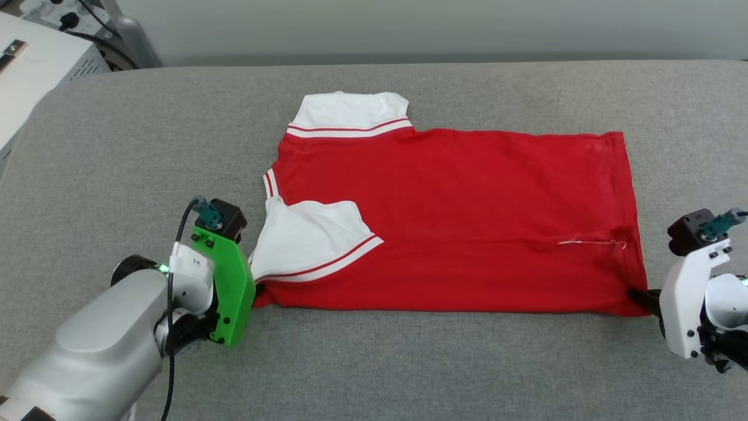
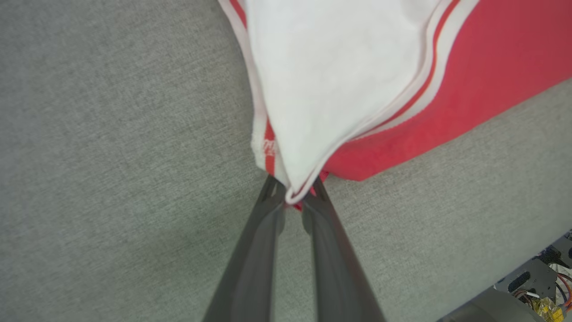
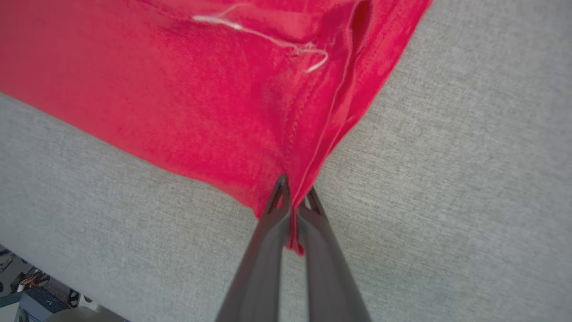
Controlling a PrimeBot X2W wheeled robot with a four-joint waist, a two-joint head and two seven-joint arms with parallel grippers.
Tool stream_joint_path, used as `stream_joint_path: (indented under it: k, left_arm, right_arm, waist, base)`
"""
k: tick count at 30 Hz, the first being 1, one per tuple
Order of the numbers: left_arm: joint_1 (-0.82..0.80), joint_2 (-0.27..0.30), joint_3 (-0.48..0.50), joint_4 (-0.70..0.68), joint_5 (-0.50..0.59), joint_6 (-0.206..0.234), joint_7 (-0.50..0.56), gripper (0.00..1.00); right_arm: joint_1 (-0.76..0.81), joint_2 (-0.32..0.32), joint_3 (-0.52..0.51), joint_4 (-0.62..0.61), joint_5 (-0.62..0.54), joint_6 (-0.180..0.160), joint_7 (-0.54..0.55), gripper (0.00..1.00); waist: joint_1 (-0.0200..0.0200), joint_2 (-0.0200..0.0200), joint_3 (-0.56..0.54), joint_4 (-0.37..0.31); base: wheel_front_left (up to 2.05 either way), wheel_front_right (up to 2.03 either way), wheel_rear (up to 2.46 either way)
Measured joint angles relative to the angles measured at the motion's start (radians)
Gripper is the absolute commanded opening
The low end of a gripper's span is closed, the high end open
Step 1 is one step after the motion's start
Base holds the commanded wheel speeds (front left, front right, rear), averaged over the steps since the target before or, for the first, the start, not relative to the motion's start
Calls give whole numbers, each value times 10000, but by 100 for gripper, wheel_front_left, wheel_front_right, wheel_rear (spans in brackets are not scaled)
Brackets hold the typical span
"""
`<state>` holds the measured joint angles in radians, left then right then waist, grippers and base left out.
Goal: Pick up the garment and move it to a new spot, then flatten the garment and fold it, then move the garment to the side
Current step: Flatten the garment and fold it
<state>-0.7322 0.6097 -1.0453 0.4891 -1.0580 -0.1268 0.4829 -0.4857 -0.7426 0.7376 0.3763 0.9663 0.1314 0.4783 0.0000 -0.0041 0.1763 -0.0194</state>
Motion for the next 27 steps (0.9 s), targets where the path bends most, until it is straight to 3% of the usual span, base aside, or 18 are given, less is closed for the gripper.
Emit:
stream_joint_path:
  k: [9, 15, 20, 27]
  left_arm:
    - [954, 755, -142, -1104, -349, 2, -222, 0]
    - [1754, 1126, -284, -1914, -454, 286, -253, 0]
    - [2096, 1143, -399, -2052, -541, 479, -303, 0]
    - [2143, 878, -456, -1567, -550, 537, -334, 0]
  right_arm:
    - [911, -1018, -111, -1195, 261, 0, -341, 0]
    - [1829, -1388, -387, -1789, 420, 0, -217, 0]
    - [2080, -1279, -706, -1724, 431, 0, -54, 0]
    - [2077, -627, -679, -918, 42, 0, 278, 0]
  waist:
    - [0, 0, -790, -41]
    - [0, 0, -1056, -113]
    - [0, 0, -940, -189]
    - [0, 0, -649, -200]
  base:
    - [0, 0, 0]
    - [0, 0, 0]
    - [0, 0, 0]
    - [0, 0, 0]
